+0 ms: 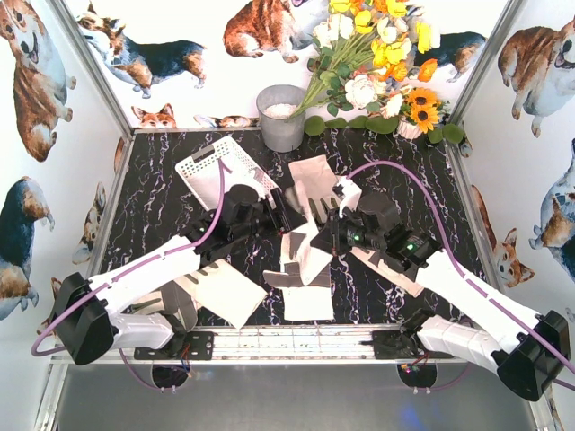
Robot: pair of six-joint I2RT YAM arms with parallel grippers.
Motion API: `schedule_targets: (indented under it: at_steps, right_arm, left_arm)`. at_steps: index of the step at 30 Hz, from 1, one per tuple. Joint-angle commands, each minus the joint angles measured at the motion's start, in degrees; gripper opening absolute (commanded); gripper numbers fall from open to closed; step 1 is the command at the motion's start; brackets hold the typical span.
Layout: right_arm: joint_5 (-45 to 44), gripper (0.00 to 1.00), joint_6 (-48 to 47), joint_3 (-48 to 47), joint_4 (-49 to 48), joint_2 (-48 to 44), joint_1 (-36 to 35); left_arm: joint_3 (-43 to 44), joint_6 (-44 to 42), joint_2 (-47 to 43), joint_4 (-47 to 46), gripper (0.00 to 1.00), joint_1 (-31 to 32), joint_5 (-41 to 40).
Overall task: Put the gloves into the storage basket
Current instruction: Pair the glove with the glove.
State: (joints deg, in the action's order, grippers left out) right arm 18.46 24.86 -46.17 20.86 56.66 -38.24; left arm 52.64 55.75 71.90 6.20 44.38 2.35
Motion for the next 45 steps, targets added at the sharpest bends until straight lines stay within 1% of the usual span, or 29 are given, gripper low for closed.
schedule_targets:
  at_steps: [1,3,8,11,15,23,26,33,35,37,39,42,45]
  right_arm:
    - [-5.32,0.0,-2.12,-0.06,-4.7,-1.38,-0.25]
    - [-5.97,0.0,-2.88,-0.06,-5.29,-0.94,-0.49]
    - [-9.44,0.0,-6.02,-0.7,-5.75,0.52,-3.15]
    - [-9.7,0.0,-6.24,-0.43,-7.12,0.68,-4.02]
    - [-8.62,0.0,-5.28,0.2,-9.64,0.24,-4.04]
    - [-8.52,0.0,-6.29,-0.54,-10.55,0.66,-4.06]
    - [-7.65,0.0,-7.05,-1.14,-10.96,1.32,-4.04]
    - [-5.59,0.0,-6.67,-0.9,-11.9,2.47,-4.12]
    - [-5.37,0.0,-6.67,-0.68,-11.88,2.39,-4.19]
    - [-5.44,0.0,-6.71,-0.59,-11.81,2.24,-4.21]
    - [-5.77,0.0,-6.84,-0.67,-11.51,2.27,-4.21]
    - [-6.4,0.0,-7.21,-1.01,-10.83,2.81,-4.21]
    - [-6.59,0.0,-7.61,-1.56,-10.37,3.84,-4.34]
  left_arm:
    - [-2.66,4.07,-2.34,-3.74,0.7,-0.49,0.77]
    - [-3.65,5.54,-2.46,-5.6,0.79,-0.6,1.66]
    - [-4.49,7.15,-1.85,-9.67,0.95,-0.56,2.22]
    - [-5.03,8.68,-0.46,-11.97,1.0,-0.61,3.11]
    - [-6.24,10.98,0.69,-13.84,1.0,-0.61,4.46]
    - [-7.35,14.48,1.04,-14.63,1.0,-0.61,6.8]
    - [-7.88,15.81,1.38,-16.89,1.0,-0.61,7.44]
    - [-6.31,15.96,3.66,-20.88,1.0,-0.57,6.14]
    - [-5.73,15.59,4.51,-20.83,1.0,-0.48,5.36]
    - [-4.7,14.55,5.1,-18.56,1.0,-0.16,3.09]
    - [-3.01,11.81,5.62,-14.84,0.94,0.36,-0.49]
    - [0.29,8.93,7.08,-9.5,0.81,0.69,-2.38]
    - [1.22,8.33,8.14,-9.44,0.73,0.79,-2.37]
